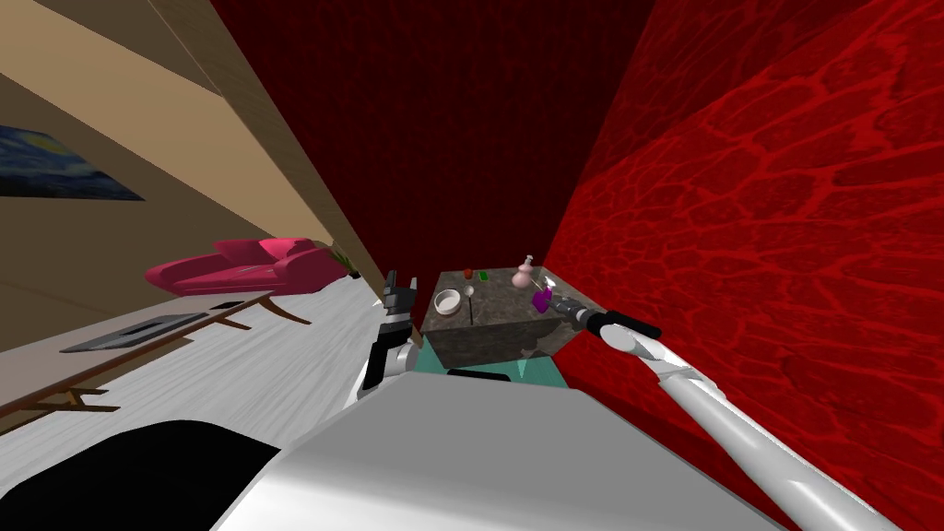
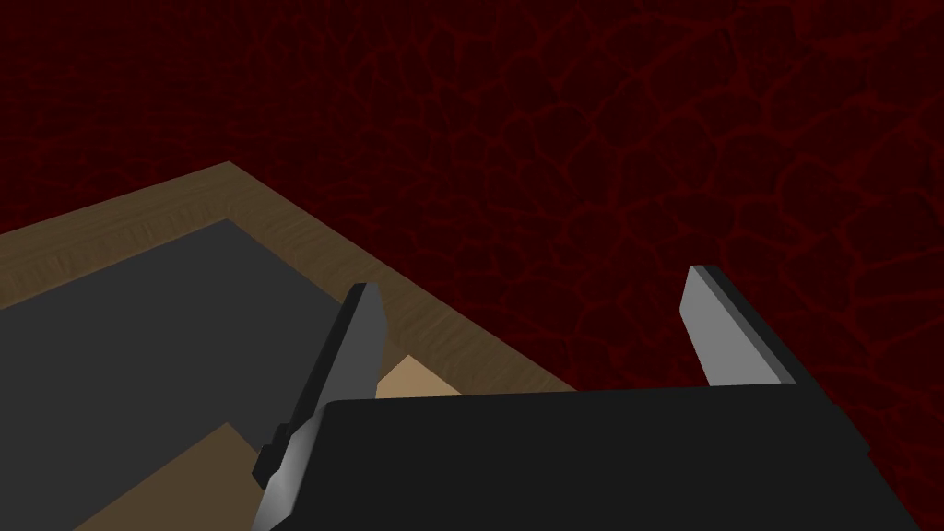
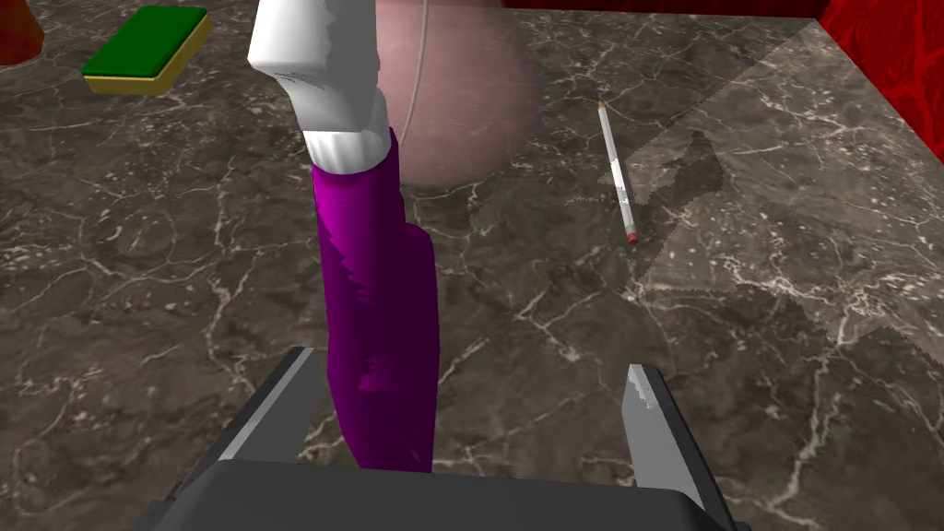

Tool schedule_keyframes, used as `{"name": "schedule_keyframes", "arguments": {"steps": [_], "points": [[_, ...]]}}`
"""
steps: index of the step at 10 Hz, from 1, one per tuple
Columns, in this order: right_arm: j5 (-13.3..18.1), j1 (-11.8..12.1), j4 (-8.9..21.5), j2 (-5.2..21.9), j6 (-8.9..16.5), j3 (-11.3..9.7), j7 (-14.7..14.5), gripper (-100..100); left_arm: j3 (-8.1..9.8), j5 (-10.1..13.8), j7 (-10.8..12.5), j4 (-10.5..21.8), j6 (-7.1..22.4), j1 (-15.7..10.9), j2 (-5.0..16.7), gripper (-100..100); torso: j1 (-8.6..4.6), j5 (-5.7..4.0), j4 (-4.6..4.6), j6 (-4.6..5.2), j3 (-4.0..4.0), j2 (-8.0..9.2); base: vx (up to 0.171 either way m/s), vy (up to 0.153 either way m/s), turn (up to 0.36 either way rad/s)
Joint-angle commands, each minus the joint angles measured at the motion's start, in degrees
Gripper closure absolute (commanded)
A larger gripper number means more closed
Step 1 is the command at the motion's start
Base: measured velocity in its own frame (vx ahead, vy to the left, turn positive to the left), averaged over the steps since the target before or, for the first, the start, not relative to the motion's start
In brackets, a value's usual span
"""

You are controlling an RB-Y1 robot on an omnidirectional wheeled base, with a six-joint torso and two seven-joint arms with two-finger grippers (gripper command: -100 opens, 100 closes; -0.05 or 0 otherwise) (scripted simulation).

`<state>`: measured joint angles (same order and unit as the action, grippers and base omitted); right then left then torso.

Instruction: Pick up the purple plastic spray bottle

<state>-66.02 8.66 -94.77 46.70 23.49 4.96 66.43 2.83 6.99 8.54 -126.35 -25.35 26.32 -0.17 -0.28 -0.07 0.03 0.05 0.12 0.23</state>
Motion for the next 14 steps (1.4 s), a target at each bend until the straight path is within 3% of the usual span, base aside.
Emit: {"name": "schedule_keyframes", "arguments": {"steps": [1, 2, 3, 6, 7, 8, 9, 10, 12, 13, 14], "points": [[1.0, -2.9, 2.9, -1.0, -0.2, -1.3, 0.6, -100, 0.0, 0.0, 0.0, 0.0, 0.0, 0.0, 0.0, 0, 0.0, 0.0, 0.0, 0.0, 0.0, 0.0, -0.059, -0.056, -0.046], [1.0, -4.4, 3.3, -1.0, -0.2, -1.3, 0.6, -100, -0.01, 0.0, 0.0, 0.0, 0.0, 0.0, 0.0, 0, -0.02, -0.01, -0.02, 0.02, -0.02, -0.02, -0.033, -0.021, 0.004], [3.6, -6.5, 6.0, -3.4, -0.3, -4.0, 2.0, -100, -0.01, 0.0, 0.0, 0.0, 0.0, 0.0, 0.0, 0, 0.04, 0.01, -0.04, 0.01, -0.07, -0.12, -0.052, -0.057, -0.128], [3.9, -9.8, 7.6, -3.4, -0.3, -4.0, 2.0, -100, -0.01, 0.0, 0.0, 0.0, 0.0, 0.0, 0.0, 0, 0.05, 0.01, -0.03, 0.01, -0.07, -0.12, -0.037, -0.026, -0.006], [6.8, -12.2, 10.1, -5.7, -0.4, -6.7, 3.5, -100, -0.01, 0.0, 0.0, 0.0, 0.0, 0.0, 0.0, 0, 0.12, 0.03, -0.05, 0.01, -0.12, -0.2, -0.044, -0.058, -0.116], [6.8, -14.2, 12.0, -5.7, -0.4, -6.7, 3.5, -100, 0.0, 0.0, 0.0, 0.0, 0.0, 0.0, 0.0, 0, -0.03, -0.01, -0.06, 0.04, -0.1, -0.14, -0.057, -0.056, -0.055], [6.8, -15.3, 12.0, -5.7, -0.4, -6.7, 3.5, -100, -0.01, 0.0, 0.0, 0.0, 0.0, 0.0, 0.0, 0, -0.05, -0.01, -0.03, 0.02, -0.06, -0.1, -0.034, -0.024, 0.009], [9.7, -17.2, 14.1, -8.1, -0.5, -9.3, 4.9, -100, -0.01, 0.0, 0.0, 0.0, 0.0, 0.0, 0.0, 0, 0.04, 0.01, -0.04, 0.02, -0.08, -0.13, -0.067, -0.048, -0.116], [9.7, -20.7, 16.4, -8.1, -0.5, -9.4, 4.9, -100, -0.01, 0.0, 0.0, 0.0, 0.0, 0.0, 0.0, 0, -0.04, 0.0, -0.02, 0.02, -0.03, -0.05, -0.044, -0.041, -0.02], [11.8, -22.5, 18.7, -10.5, -0.5, -12.1, 6.4, -100, -0.01, 0.0, 0.0, 0.0, 0.0, 0.0, 0.0, 0, 0.03, 0.01, -0.04, 0.02, -0.08, -0.14, -0.05, -0.052, -0.11], [12.4, -23.9, 20.8, -10.5, -0.5, -12.1, 6.4, -100, 0.0, 0.0, 0.0, 0.0, 0.0, 0.0, 0.0, 0, -0.02, -0.01, -0.05, 0.04, -0.07, -0.09, -0.063, -0.059, -0.053]]}}
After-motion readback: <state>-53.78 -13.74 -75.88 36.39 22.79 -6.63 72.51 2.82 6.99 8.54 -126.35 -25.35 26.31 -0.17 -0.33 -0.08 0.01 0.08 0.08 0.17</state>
